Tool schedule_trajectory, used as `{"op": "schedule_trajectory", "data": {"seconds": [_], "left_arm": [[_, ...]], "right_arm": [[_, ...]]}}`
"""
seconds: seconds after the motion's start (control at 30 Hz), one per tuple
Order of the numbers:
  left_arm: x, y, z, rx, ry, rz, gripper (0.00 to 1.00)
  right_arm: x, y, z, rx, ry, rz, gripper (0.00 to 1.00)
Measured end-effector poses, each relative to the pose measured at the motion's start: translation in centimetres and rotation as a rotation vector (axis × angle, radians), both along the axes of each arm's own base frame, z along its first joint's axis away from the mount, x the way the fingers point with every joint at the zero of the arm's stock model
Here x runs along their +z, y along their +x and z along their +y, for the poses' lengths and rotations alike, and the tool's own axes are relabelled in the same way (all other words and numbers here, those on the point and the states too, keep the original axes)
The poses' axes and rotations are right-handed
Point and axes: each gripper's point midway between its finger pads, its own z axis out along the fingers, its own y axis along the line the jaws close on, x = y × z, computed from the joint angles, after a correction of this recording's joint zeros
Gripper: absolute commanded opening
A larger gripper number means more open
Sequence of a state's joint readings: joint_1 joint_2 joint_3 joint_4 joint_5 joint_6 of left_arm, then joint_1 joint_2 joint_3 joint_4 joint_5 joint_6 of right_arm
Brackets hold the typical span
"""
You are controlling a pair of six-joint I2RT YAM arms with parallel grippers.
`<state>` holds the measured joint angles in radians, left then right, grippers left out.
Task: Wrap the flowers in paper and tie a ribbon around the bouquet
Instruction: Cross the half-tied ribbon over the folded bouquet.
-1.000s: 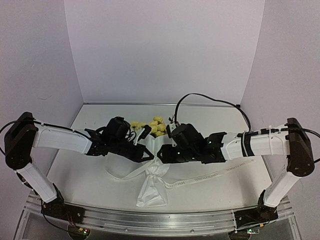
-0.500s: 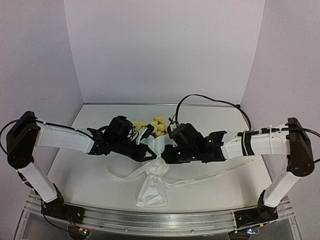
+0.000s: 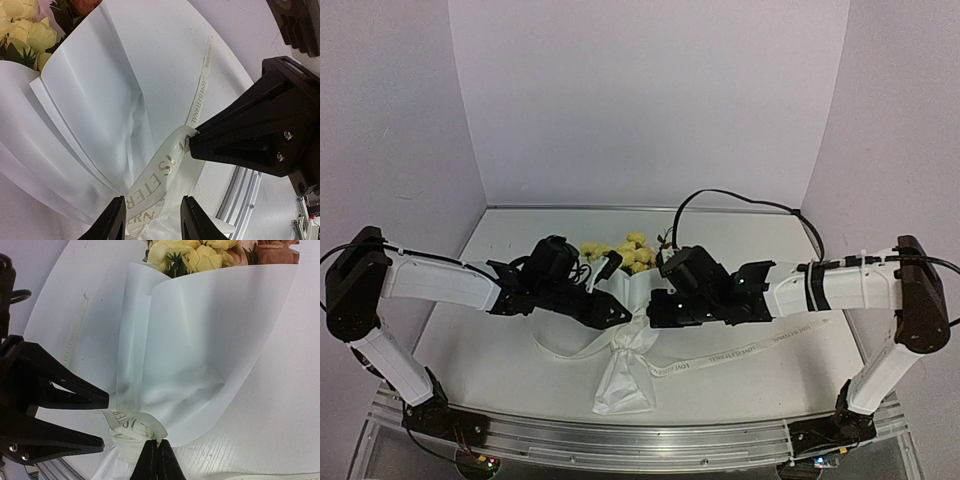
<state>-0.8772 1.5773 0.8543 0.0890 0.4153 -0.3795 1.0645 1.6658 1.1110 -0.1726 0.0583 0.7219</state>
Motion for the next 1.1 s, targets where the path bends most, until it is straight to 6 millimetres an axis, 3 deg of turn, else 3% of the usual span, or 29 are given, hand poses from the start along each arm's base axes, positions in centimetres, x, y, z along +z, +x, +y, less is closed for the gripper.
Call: {"op": "schedule_trajectory", "data": {"seconds": [0.33,0.6,1.1], "left_arm": [[0.3,0.0,-0.4,-0.016,-0.016,-0.041,0.49],[0.0,-1.3,-1.3,-0.065,-0.012,-0.061,0.50],[-1.6,-2.7,-2.5,-0.087,0.037,-0.073,0.34]], "right_arm": [[0.9,0.0,0.2,0.001,0.021,-0.007,0.00],[2.7,0.0,0.1,-0.007,0.062,-0.025,0.00],[2.9,0.6,-0.3,-0.063,0.066,-0.026,0.00]]}}
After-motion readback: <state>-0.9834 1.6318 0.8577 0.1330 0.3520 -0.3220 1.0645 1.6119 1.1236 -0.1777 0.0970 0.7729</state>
